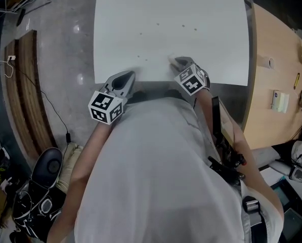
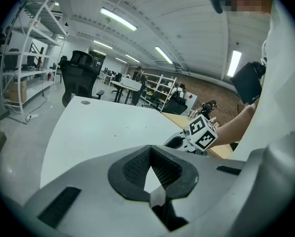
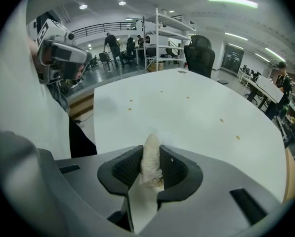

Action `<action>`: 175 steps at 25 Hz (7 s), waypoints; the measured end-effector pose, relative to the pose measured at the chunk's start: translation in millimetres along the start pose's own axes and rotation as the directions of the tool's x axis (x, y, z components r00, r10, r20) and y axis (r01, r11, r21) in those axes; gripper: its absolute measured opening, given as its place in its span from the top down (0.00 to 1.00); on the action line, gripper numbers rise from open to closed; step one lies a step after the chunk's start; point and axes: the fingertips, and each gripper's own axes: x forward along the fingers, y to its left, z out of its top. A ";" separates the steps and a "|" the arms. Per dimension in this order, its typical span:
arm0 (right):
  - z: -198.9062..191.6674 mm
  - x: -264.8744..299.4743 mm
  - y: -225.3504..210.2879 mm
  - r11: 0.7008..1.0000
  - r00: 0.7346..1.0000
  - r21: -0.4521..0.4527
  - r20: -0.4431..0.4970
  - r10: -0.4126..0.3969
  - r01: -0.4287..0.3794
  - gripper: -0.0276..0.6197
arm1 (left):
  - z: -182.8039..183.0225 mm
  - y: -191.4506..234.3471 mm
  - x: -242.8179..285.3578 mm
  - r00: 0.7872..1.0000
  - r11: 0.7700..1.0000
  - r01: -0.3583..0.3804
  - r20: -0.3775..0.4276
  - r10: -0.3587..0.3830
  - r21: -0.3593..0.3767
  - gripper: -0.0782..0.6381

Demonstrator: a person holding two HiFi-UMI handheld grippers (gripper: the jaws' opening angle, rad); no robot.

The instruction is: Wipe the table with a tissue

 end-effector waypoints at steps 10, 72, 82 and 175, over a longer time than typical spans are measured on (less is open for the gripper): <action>4.0 1.7 79.7 0.966 0.976 -0.152 0.019 0.216 -0.211 0.80 | 2.6 7.6 6.0 0.998 0.997 0.066 -0.017 -0.066 0.028 0.89; 62.1 36.9 134.1 0.909 0.940 -0.239 -0.078 0.332 -0.341 0.80 | -3.6 52.3 -25.5 0.999 0.999 0.049 0.022 -0.049 -0.001 0.89; 95.9 4.3 101.9 0.911 0.886 -0.043 0.215 0.410 -0.410 0.80 | -3.2 52.9 -25.3 0.998 0.998 0.055 0.038 -0.056 0.008 0.88; -6.4 -1.2 -209.5 0.976 0.985 0.154 0.062 -0.161 0.150 0.80 | 44.5 -19.0 88.0 0.997 0.998 -0.069 -0.047 0.069 0.004 0.89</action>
